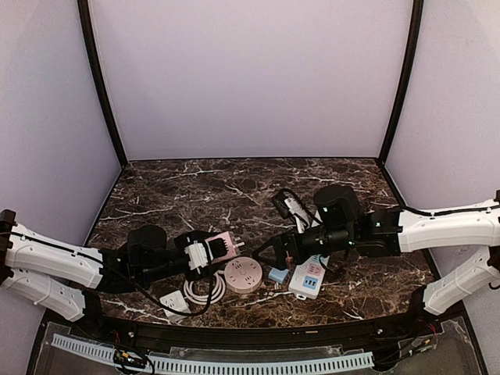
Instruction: Insert the plug
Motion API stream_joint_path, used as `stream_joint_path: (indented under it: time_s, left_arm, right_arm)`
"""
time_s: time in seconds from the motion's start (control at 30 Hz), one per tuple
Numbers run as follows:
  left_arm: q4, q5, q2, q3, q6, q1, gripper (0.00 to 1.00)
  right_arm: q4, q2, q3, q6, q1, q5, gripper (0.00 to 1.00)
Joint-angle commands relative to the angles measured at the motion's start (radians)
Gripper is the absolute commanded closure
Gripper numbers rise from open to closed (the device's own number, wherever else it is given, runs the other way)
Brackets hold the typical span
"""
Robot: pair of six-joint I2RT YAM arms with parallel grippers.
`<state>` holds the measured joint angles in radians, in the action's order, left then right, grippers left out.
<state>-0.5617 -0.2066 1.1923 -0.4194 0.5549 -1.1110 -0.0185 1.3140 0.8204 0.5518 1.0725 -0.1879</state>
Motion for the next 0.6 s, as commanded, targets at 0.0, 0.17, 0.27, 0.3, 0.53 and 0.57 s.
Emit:
stream_joint_path:
  time_s: [0.0, 0.17, 0.27, 0.3, 0.53, 0.57]
  left_arm:
    - [-0.023, 0.085, 0.012, -0.035, 0.128, -0.003, 0.97]
    - [0.032, 0.135, 0.024, -0.078, 0.117, -0.003, 0.97]
    - [0.041, 0.158, 0.024, -0.086, 0.109, -0.003, 0.96]
    - [0.046, 0.166, 0.024, -0.088, 0.102, -0.003, 0.96]
    - [0.060, 0.203, 0.015, -0.092, 0.080, -0.004, 0.94]
    - [0.060, 0.231, 0.013, -0.090, 0.072, -0.004, 0.94]
  right_arm:
    - [0.043, 0.031, 0.029, 0.023, -0.005, -0.080, 0.01]
    - [0.064, 0.082, 0.053, 0.019, -0.005, -0.098, 0.01]
    - [0.082, 0.116, 0.066, 0.006, -0.005, -0.115, 0.02]
    - [0.087, 0.126, 0.070, 0.002, -0.006, -0.119, 0.02]
    - [0.141, 0.169, 0.089, -0.021, -0.004, -0.174, 0.01]
    - [0.149, 0.169, 0.088, -0.023, -0.003, -0.180, 0.01]
